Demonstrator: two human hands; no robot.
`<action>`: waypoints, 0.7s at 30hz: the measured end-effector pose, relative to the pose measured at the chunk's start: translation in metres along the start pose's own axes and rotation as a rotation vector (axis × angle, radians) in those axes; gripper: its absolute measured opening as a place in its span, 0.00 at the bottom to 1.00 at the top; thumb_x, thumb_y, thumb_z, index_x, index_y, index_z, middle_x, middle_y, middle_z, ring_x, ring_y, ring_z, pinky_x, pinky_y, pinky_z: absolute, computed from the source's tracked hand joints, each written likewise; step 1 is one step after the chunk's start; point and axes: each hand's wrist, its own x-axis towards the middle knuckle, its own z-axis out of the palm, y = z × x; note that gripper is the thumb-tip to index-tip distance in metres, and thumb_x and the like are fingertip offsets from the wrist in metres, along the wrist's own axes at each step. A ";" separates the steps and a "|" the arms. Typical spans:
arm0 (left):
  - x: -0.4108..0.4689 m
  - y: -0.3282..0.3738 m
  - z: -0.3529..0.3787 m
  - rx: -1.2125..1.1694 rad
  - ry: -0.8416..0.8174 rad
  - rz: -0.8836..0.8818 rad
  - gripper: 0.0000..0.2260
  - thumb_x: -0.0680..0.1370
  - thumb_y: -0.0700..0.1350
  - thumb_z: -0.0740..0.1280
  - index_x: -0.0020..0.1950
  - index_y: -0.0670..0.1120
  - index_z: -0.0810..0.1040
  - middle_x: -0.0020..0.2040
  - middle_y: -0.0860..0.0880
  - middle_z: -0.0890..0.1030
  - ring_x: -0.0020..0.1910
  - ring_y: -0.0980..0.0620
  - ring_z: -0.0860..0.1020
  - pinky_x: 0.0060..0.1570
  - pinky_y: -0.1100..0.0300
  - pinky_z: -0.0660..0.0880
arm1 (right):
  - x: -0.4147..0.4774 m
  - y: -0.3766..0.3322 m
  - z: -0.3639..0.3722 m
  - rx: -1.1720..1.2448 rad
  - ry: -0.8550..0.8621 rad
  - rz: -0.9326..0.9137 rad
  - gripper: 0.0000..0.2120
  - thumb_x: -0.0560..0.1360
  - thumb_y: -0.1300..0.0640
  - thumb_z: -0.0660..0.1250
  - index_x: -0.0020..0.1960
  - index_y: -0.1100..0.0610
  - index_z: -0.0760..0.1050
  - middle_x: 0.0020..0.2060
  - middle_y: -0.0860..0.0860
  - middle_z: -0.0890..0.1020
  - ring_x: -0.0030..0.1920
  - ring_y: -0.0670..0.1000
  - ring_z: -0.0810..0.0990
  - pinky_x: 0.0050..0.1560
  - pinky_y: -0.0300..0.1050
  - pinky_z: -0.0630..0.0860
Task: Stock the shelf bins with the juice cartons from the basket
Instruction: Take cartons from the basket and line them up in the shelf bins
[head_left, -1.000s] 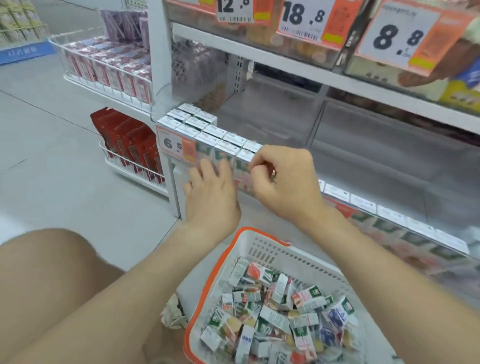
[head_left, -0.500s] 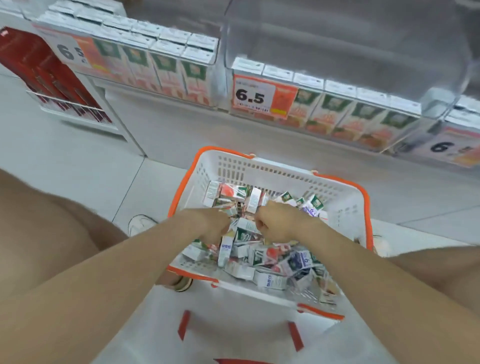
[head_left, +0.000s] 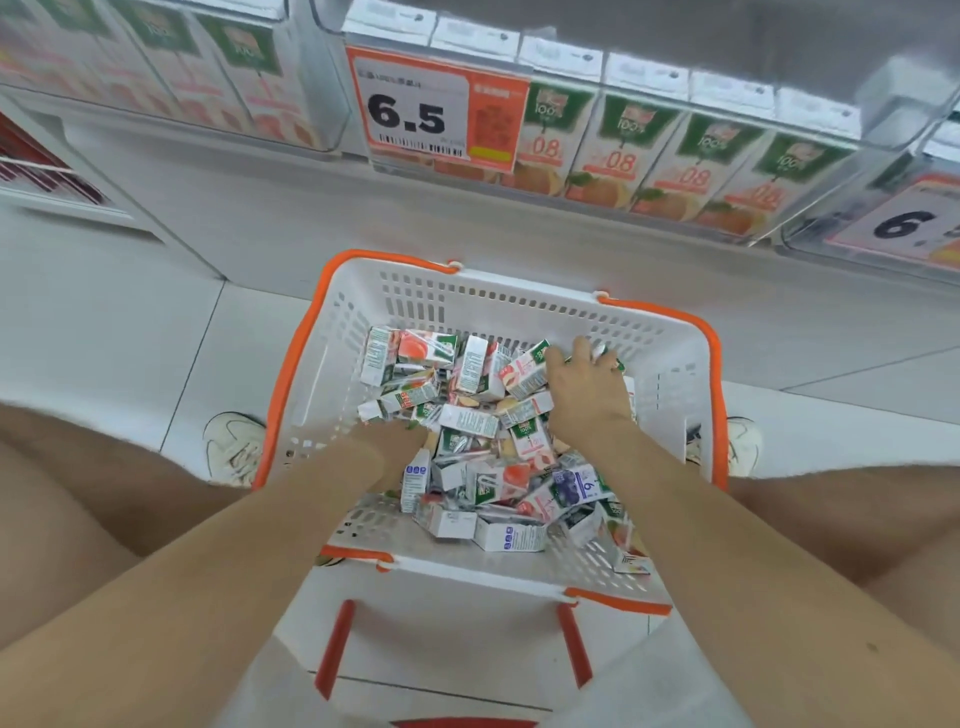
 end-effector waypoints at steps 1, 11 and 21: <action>-0.001 0.000 0.000 -0.004 0.013 -0.004 0.37 0.76 0.27 0.66 0.82 0.47 0.60 0.73 0.45 0.74 0.67 0.41 0.77 0.57 0.50 0.77 | 0.001 0.000 0.001 -0.011 0.012 -0.001 0.34 0.70 0.58 0.74 0.72 0.56 0.62 0.64 0.61 0.67 0.62 0.70 0.73 0.62 0.58 0.76; -0.003 -0.001 0.000 0.333 0.145 -0.066 0.31 0.77 0.43 0.76 0.77 0.48 0.69 0.73 0.44 0.70 0.73 0.41 0.70 0.66 0.44 0.75 | 0.005 0.017 0.004 -0.071 -0.010 0.051 0.36 0.73 0.59 0.75 0.73 0.62 0.59 0.70 0.66 0.65 0.62 0.65 0.77 0.64 0.58 0.78; -0.044 -0.008 -0.054 -0.330 0.176 -0.062 0.27 0.79 0.56 0.74 0.74 0.49 0.71 0.68 0.47 0.78 0.61 0.45 0.79 0.58 0.52 0.76 | -0.003 0.027 -0.026 0.355 0.044 0.162 0.23 0.74 0.66 0.73 0.66 0.62 0.70 0.54 0.60 0.79 0.54 0.60 0.81 0.47 0.49 0.78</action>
